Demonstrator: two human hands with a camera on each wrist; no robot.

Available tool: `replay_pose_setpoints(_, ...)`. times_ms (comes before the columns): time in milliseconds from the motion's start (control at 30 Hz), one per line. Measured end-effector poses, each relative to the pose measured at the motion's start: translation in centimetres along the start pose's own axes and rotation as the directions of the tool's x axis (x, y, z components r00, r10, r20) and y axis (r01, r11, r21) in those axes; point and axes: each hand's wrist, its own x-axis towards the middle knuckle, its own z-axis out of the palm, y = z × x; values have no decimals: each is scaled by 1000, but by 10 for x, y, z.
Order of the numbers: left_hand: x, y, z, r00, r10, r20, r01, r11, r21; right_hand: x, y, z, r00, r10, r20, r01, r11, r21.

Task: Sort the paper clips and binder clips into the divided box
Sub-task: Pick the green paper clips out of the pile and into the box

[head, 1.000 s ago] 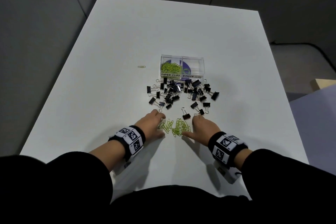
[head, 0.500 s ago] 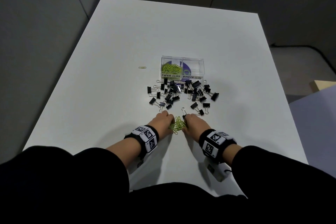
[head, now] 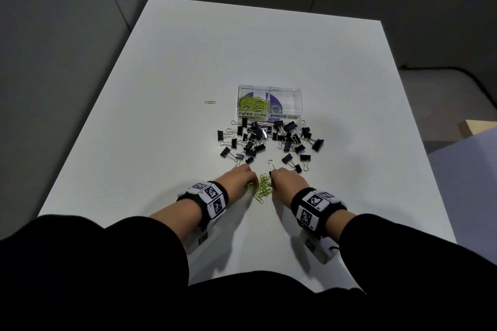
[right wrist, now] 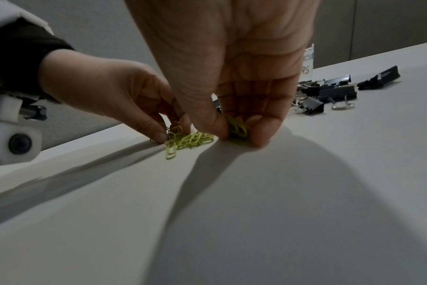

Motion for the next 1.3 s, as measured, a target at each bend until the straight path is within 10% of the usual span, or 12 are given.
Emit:
replay_pose_setpoints(433,-1,-4,-31,998,-28,-58,23,995,-99,-3,26,-20,996,36,-85,-9,953,303)
replay_pose_setpoints(800,8,-3,-20,986,-164,33,166,983,-85,10,29,-25,985,166,-37,-96,725,682)
replay_pose_setpoints(1033,0,1,-2,990,-139,36,130,972,195,3,21,-13,973,-202,116,179,967,183)
replay_pose_setpoints(1300,5,9,15,987,-127,-96,137,985,104,15,11,-7,969,-237,65,239,971,-15)
